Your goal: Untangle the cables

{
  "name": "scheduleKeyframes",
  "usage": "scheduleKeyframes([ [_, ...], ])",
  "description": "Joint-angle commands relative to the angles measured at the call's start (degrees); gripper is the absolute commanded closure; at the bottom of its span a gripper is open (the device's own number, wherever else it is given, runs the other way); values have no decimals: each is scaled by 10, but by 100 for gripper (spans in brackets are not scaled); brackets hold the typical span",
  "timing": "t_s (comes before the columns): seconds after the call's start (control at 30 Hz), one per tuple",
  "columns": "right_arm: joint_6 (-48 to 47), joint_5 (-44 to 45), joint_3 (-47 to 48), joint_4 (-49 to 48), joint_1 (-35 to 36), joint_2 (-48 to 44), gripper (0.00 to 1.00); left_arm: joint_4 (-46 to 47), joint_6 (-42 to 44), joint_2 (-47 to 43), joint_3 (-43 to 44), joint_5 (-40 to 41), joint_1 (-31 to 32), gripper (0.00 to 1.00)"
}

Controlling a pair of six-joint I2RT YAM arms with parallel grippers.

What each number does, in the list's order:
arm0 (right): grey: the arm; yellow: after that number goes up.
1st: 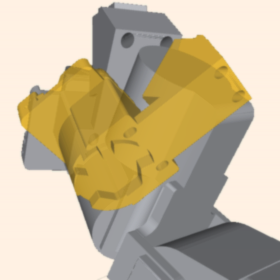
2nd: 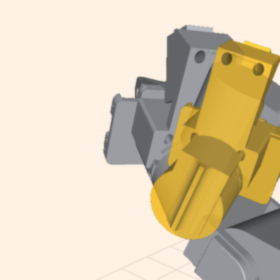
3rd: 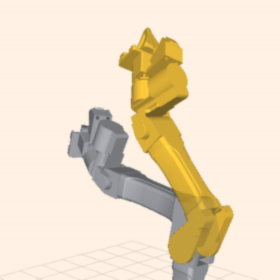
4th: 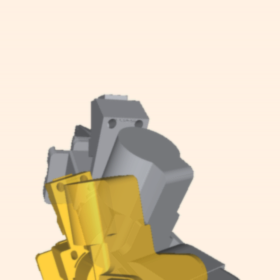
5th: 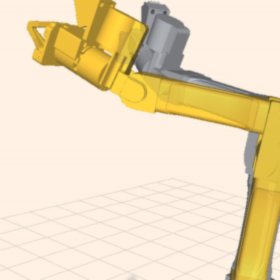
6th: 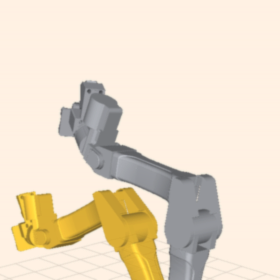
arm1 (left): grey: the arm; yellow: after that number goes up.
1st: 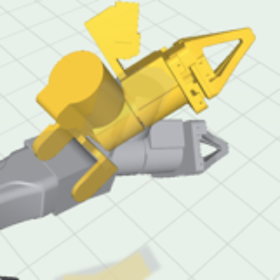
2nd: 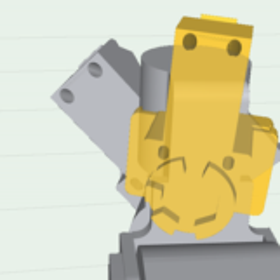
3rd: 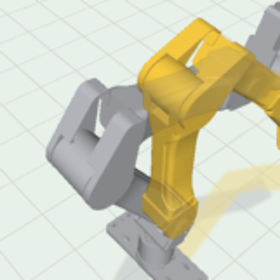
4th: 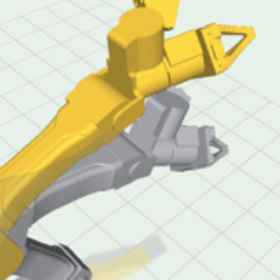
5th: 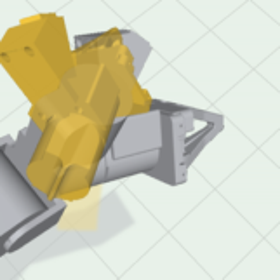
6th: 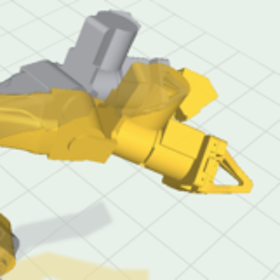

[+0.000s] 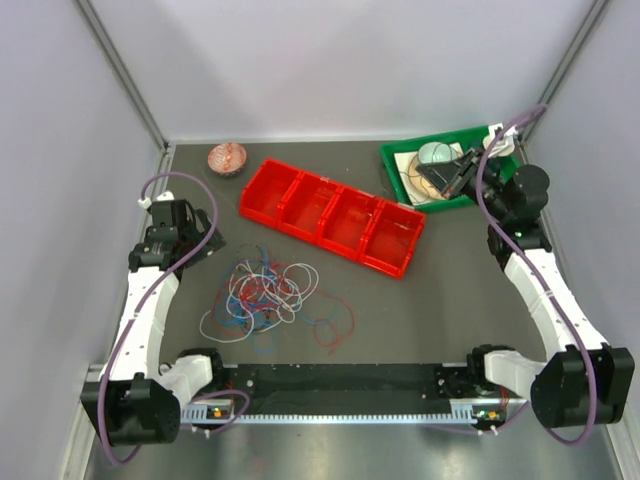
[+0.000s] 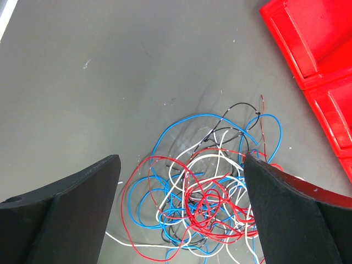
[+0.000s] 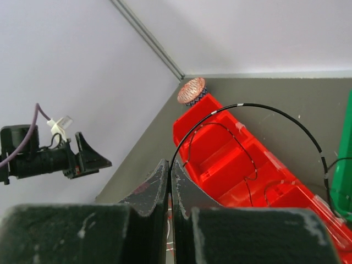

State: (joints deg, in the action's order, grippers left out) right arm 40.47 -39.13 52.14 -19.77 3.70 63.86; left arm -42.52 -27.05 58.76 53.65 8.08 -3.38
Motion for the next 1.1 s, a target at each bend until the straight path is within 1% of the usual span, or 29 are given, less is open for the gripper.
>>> scheduleKeyframes([
  [0.0, -22, -2, -18, -4, -12, -25, 100, 15, -2, 0, 2, -7, 1, 1],
  [0.2, -44, 3, -46, 24, -12, -37, 100, 14, -5, -1, -6, -9, 1, 1],
  [0.43, -70, 17, -69, 78, -11, -57, 100, 14, -6, -7, -14, -13, 1, 1],
  [0.57, -75, 39, -88, 100, -12, -58, 100, 14, -6, -8, -14, -17, 1, 1],
  [0.77, -81, 79, -81, 153, -11, -14, 100, 15, -7, -8, -15, -19, 2, 1],
  [0.93, -90, 85, -64, 194, -11, 40, 100, 16, -8, -11, -21, -19, 1, 1],
  [1.07, -97, 99, -68, 220, -10, 61, 100, 17, -9, -9, -22, -20, 1, 1],
])
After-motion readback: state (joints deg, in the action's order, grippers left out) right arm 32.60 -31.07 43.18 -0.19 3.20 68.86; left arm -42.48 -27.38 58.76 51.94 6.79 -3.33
